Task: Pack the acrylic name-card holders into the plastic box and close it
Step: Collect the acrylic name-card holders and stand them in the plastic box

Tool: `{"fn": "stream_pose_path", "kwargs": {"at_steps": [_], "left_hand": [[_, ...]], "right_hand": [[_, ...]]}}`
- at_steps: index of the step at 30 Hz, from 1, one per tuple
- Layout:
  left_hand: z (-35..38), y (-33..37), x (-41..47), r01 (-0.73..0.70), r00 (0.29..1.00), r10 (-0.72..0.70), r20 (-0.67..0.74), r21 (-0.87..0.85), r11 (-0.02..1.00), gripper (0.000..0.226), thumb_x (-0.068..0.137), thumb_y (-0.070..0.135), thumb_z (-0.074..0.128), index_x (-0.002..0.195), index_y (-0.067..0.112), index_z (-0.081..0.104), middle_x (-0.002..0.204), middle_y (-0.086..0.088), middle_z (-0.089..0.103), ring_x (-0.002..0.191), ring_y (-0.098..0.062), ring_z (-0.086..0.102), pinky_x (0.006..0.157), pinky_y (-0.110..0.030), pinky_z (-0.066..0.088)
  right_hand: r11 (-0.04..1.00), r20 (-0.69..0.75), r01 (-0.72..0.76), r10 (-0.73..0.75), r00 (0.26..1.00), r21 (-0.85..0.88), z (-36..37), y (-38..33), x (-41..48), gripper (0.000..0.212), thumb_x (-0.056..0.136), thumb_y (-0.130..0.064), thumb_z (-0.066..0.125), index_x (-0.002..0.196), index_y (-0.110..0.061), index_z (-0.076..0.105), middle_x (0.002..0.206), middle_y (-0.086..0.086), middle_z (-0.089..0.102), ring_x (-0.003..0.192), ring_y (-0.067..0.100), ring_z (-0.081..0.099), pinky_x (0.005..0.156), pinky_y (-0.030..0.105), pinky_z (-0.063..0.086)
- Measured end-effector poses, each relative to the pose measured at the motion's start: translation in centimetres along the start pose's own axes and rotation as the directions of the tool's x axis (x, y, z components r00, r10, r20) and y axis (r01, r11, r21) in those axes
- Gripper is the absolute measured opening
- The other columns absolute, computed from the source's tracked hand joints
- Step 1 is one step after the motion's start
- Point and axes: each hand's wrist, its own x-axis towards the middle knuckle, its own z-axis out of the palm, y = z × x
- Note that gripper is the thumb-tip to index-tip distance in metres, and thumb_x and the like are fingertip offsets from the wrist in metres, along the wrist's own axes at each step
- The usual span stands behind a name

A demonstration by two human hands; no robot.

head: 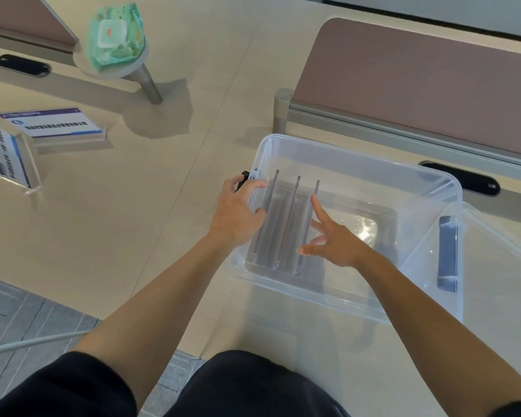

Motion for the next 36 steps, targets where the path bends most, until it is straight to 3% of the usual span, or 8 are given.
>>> {"fn": "stream_pose_path", "kwargs": {"at_steps": [7,11,13,17,21,25,32,36], "left_hand": [[0.3,-0.2,0.1,-0.020,0.999,0.022,-0.024,0.074,0.997,0.047,0.084,0.020,0.062,0.123,0.044,0.051,0.145,0.003,0.027,0.128,-0.021,0.037,0.098,-0.031,0.040],[-0.1,0.2,-0.5,-0.075,0.995,0.086,-0.046,0.203,0.976,0.045,0.086,0.024,0.059,0.129,0.032,0.049,0.147,-0.007,0.026,0.128,-0.031,0.027,0.098,-0.034,0.036],[-0.5,0.8,-0.9,-0.179,0.972,0.215,-0.094,0.295,0.938,0.044,0.084,0.025,0.059,0.127,0.023,0.052,0.141,-0.014,0.035,0.126,-0.036,0.029,0.103,-0.042,0.032],[-0.7,3.9,-2.0,-0.485,0.855,0.516,-0.046,0.279,0.829,0.041,0.081,0.023,0.063,0.121,0.016,0.057,0.125,-0.009,0.056,0.118,-0.035,0.045,0.100,-0.044,0.037],[0.7,8.3,-4.9,-0.558,0.827,0.548,0.126,0.061,0.828,0.037,0.089,0.023,0.057,0.125,0.016,0.056,0.121,-0.005,0.060,0.115,-0.028,0.051,0.097,-0.040,0.044],[3.2,11.8,-8.6,-0.624,0.733,0.600,0.320,-0.032,0.780,0.033,0.092,0.023,0.050,0.124,0.021,0.054,0.111,0.002,0.064,0.100,-0.021,0.059,0.083,-0.035,0.050],[9.1,17.9,-14.6,-0.804,0.470,0.660,0.586,-0.025,0.595,0.033,0.091,0.026,0.048,0.124,0.025,0.054,0.105,0.005,0.063,0.100,-0.021,0.059,0.086,-0.039,0.051],[14.1,21.6,-18.3,-0.838,0.372,0.667,0.646,-0.075,0.540,0.032,0.091,0.027,0.049,0.121,0.024,0.057,0.093,0.008,0.058,0.094,-0.020,0.060,0.085,-0.038,0.052]], "right_hand": [[0.999,-0.052,-0.019,0.017,0.998,-0.037,-0.6,-0.7,-0.8,0.114,0.070,-0.061,0.074,0.153,-0.051,-0.003,0.158,-0.004,0.037,0.111,0.021,0.066,0.101,0.042,0.051],[0.990,-0.222,-0.111,0.090,0.971,-0.082,-2.5,-2.2,-4.0,0.077,0.080,-0.057,0.070,0.147,-0.036,0.038,0.139,-0.002,0.058,0.107,0.018,0.064,0.094,0.037,0.054],[0.983,-0.331,-0.158,0.120,0.936,-0.090,-3.2,-2.2,-6.6,0.058,0.087,-0.050,0.068,0.138,-0.032,0.050,0.131,-0.003,0.062,0.104,0.017,0.063,0.087,0.027,0.052],[0.944,-0.485,-0.329,0.272,0.831,-0.035,-2.8,-2.0,-13.3,0.050,0.087,-0.047,0.070,0.130,-0.026,0.057,0.117,-0.002,0.064,0.102,0.019,0.061,0.090,0.031,0.048],[0.885,-0.629,-0.465,0.373,0.681,0.022,-1.4,-1.6,-21.5,0.046,0.087,-0.048,0.069,0.126,-0.023,0.062,0.107,-0.003,0.067,0.096,0.018,0.059,0.091,0.033,0.045],[0.852,-0.704,-0.507,0.437,0.560,0.125,1.2,-0.1,-29.8,0.038,0.087,-0.046,0.071,0.119,-0.027,0.064,0.098,-0.009,0.068,0.096,0.019,0.063,0.086,0.034,0.047],[0.808,-0.753,-0.451,0.553,0.356,0.380,5.9,5.5,-40.5,0.028,0.088,-0.040,0.070,0.113,-0.028,0.071,0.093,-0.009,0.072,0.086,0.020,0.068,0.084,0.038,0.054],[0.776,-0.741,-0.370,0.616,0.269,0.510,8.3,10.2,-45.0,0.024,0.091,-0.036,0.069,0.112,-0.025,0.070,0.092,-0.008,0.072,0.082,0.016,0.069,0.080,0.035,0.054]]}}
